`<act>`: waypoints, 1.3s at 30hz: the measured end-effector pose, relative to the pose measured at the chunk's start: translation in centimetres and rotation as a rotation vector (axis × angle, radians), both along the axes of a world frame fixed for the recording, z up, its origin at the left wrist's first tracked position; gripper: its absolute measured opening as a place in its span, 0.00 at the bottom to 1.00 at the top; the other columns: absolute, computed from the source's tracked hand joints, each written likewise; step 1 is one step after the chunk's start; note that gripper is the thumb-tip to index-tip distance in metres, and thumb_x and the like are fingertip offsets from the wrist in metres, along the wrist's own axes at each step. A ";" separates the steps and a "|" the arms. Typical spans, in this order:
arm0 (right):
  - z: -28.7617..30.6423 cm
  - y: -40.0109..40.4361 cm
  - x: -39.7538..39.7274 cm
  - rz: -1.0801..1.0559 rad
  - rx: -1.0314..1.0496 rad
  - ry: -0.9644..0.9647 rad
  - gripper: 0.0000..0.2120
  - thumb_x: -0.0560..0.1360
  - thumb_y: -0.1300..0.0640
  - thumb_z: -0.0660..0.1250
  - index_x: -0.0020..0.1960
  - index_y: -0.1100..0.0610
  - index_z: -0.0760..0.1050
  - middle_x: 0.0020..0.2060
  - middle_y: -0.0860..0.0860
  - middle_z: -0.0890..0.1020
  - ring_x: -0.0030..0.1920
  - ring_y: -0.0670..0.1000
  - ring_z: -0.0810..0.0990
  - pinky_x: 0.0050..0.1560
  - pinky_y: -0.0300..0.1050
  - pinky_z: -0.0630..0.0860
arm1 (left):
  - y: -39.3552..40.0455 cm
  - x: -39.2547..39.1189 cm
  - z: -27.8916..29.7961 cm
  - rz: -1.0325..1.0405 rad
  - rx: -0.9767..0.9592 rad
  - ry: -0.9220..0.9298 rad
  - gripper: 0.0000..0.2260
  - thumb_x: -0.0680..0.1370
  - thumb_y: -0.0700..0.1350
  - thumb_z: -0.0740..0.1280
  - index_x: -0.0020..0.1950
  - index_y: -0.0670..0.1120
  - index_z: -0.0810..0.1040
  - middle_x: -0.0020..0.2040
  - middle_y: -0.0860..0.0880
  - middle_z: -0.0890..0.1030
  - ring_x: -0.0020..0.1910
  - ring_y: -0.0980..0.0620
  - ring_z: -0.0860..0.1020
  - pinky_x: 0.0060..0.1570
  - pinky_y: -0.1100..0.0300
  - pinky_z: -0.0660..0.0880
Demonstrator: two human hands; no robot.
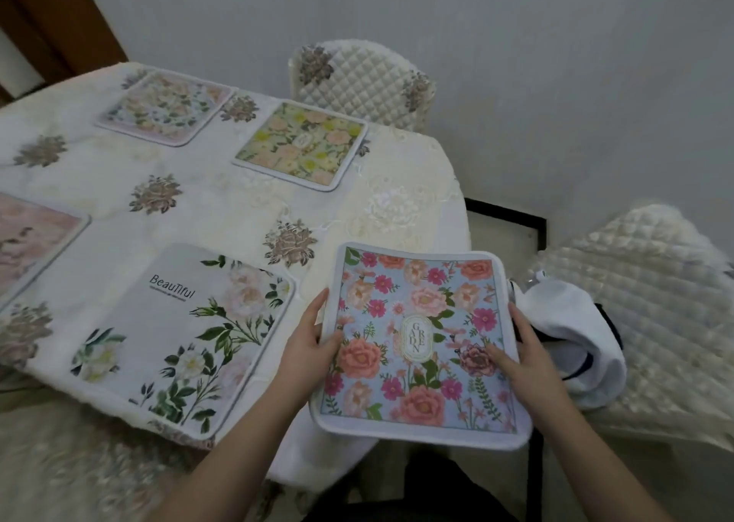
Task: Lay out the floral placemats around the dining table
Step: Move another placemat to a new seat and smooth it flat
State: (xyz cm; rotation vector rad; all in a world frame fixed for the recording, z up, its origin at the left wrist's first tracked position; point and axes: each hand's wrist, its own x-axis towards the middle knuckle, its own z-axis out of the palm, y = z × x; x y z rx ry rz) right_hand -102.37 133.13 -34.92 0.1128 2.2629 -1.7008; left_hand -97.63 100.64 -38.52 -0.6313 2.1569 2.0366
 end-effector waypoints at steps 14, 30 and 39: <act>-4.6 -4.6 -21.5 0.508 0.118 -0.045 0.34 0.80 0.56 0.67 0.77 0.39 0.54 0.66 0.49 0.77 0.54 0.49 0.84 0.51 0.56 0.83 | 4.4 -5.1 -1.2 0.579 -0.032 -0.170 0.36 0.80 0.45 0.68 0.80 0.61 0.49 0.56 0.48 0.84 0.47 0.54 0.85 0.39 0.61 0.82; -5.3 -11.1 -35.9 0.929 0.381 0.085 0.10 0.80 0.54 0.67 0.59 0.55 0.76 0.47 0.49 0.83 0.44 0.46 0.82 0.40 0.38 0.74 | 9.0 -9.6 -4.0 0.875 0.226 -0.320 0.14 0.78 0.37 0.69 0.58 0.53 0.73 0.56 0.47 0.83 0.53 0.44 0.83 0.52 0.40 0.81; -6.7 -14.1 -37.1 0.996 0.521 0.180 0.08 0.77 0.57 0.69 0.55 0.57 0.82 0.44 0.49 0.82 0.42 0.50 0.79 0.41 0.42 0.70 | 9.7 -8.5 -5.1 0.873 0.035 -0.404 0.07 0.77 0.51 0.71 0.53 0.50 0.79 0.45 0.51 0.86 0.39 0.53 0.85 0.38 0.54 0.83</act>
